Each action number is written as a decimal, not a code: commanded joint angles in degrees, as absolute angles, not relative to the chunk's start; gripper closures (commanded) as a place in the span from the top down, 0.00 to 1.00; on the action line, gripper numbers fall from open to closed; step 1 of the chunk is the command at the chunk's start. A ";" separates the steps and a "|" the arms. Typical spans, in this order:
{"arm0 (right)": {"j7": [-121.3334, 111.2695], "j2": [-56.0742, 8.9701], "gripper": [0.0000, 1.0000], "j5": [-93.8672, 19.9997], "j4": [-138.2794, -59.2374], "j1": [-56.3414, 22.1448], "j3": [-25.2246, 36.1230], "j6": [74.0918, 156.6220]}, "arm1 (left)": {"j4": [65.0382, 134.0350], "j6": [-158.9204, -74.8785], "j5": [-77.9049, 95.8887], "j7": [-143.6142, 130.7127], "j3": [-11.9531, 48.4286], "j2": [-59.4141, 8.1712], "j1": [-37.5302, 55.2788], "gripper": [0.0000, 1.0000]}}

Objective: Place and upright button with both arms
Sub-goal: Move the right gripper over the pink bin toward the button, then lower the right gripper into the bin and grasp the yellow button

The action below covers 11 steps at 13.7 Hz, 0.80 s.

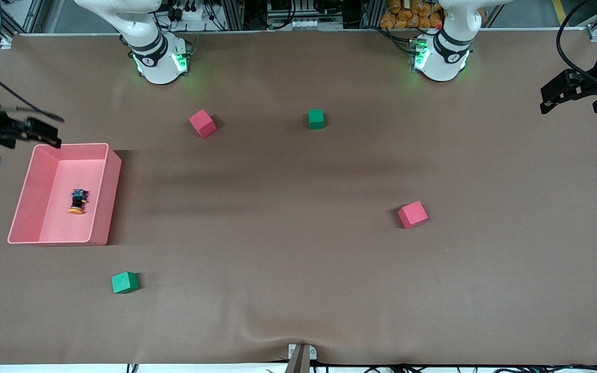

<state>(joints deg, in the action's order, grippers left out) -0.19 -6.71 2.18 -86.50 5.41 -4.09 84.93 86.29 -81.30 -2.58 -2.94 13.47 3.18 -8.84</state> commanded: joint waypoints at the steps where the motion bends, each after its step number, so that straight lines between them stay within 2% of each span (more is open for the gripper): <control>1: -0.88 -10.80 1.00 4.12 -85.69 8.52 -4.48 85.95 | 85.52 -80.95 -3.78 -3.60 13.97 2.99 -8.79 1.00; 6: -5.06 -17.74 1.00 4.22 -87.27 14.93 -4.39 93.41 | 85.52 -81.65 -3.96 -3.87 14.24 2.99 -8.70 1.00; 11: -13.53 -17.93 1.00 4.04 -100.44 19.68 -4.39 108.87 | 85.52 -82.44 -3.87 -4.13 14.33 2.99 -8.96 1.00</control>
<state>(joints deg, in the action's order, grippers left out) -11.85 -19.41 3.42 -95.16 18.00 -3.48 104.28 86.27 -82.10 -2.78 -3.31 13.92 3.18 -8.83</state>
